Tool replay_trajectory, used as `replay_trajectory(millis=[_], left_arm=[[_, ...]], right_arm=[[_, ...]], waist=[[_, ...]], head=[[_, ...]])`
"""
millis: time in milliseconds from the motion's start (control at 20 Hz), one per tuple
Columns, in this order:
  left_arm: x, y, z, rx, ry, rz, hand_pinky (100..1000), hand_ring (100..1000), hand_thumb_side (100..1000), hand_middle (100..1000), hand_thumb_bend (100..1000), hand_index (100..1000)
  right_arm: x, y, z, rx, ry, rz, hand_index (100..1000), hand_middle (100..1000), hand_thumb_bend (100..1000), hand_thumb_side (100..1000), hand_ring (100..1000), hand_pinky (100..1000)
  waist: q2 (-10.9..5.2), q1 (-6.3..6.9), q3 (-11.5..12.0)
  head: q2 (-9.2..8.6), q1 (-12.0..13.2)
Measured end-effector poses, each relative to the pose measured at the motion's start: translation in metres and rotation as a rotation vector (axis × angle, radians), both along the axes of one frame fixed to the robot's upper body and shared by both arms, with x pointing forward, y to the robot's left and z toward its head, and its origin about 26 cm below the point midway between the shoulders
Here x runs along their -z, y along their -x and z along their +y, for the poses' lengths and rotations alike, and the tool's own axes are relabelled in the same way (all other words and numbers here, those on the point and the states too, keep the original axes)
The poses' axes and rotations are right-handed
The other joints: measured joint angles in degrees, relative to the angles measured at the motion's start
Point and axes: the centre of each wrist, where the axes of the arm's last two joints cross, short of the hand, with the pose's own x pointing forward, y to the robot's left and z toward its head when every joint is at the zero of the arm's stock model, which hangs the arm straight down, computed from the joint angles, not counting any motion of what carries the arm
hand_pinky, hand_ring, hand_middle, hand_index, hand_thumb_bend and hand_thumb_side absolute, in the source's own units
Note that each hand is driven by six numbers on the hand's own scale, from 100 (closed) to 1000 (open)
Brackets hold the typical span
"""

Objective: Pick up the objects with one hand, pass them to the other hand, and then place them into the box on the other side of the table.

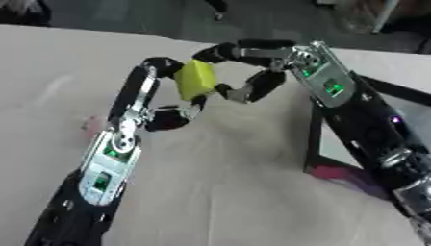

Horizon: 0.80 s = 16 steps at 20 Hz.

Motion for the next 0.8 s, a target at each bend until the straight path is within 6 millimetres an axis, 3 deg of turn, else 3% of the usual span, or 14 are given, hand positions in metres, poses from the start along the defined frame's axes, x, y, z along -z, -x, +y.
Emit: replay_trajectory(millis=[150, 500, 800], left_arm=[[0.001, 0.0, 0.0, -0.006, 0.002, 0.0, 805, 661, 100, 531, 231, 446], [0.003, -0.001, -0.001, -0.011, 0.012, 0.001, 805, 662, 100, 530, 237, 448], [0.004, -0.002, -0.001, -0.019, 0.004, 0.0, 804, 662, 100, 529, 245, 448]], right_arm=[[0.003, 0.0, 0.002, -0.004, 0.007, -0.007, 1000, 953, 100, 247, 1000, 1000], [0.008, -0.001, 0.002, -0.005, 0.011, -0.014, 1000, 959, 100, 388, 1000, 1000], [0.011, -0.002, 0.003, -0.005, 0.01, -0.011, 1000, 962, 100, 386, 1000, 1000]], waist=[[0.0, 0.0, 0.0], [0.0, 0.0, 0.0], [0.01, 0.0, -0.1]], head=[[0.0, 0.0], [0.0, 0.0], [0.0, 0.0]])
